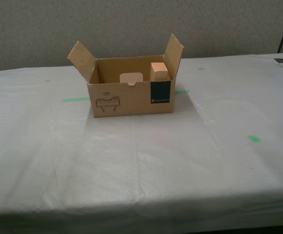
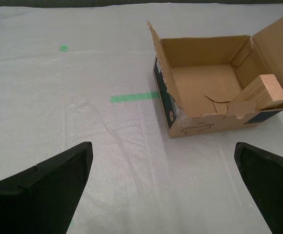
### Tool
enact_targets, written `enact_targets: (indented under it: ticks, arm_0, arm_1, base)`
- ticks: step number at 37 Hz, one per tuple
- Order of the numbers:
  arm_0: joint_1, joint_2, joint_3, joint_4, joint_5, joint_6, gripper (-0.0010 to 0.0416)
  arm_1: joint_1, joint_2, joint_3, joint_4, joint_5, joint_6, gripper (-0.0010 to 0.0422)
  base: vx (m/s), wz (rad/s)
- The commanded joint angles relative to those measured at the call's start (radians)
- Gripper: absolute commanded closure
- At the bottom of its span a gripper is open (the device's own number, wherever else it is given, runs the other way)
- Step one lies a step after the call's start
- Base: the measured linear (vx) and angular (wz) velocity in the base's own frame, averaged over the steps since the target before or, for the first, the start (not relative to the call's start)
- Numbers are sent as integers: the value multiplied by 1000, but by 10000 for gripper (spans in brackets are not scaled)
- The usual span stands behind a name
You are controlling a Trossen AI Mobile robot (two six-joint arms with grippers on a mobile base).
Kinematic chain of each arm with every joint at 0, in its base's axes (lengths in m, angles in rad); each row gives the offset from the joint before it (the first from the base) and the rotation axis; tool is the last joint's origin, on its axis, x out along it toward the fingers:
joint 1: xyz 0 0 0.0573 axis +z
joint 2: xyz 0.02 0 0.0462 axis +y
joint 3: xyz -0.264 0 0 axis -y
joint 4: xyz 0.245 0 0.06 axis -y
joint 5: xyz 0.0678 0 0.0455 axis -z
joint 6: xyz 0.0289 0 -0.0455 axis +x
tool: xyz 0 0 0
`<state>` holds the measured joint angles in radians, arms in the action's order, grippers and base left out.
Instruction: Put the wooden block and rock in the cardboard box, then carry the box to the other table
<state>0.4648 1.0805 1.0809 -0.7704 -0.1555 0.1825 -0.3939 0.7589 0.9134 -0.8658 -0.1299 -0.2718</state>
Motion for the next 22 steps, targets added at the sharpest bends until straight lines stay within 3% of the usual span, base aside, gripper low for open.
enact_targets:
  ticks: [1, 22]
  arm_0:
    - [1, 0, 1, 1, 4, 1, 7]
    - [1, 0, 1, 1, 4, 1, 7]
  arm_1:
    - [0, 0, 1, 0, -1, -2, 14]
    - [0, 0, 1, 0, -1, -2, 14]
  base:
    - [0, 0]
    - [0, 0]
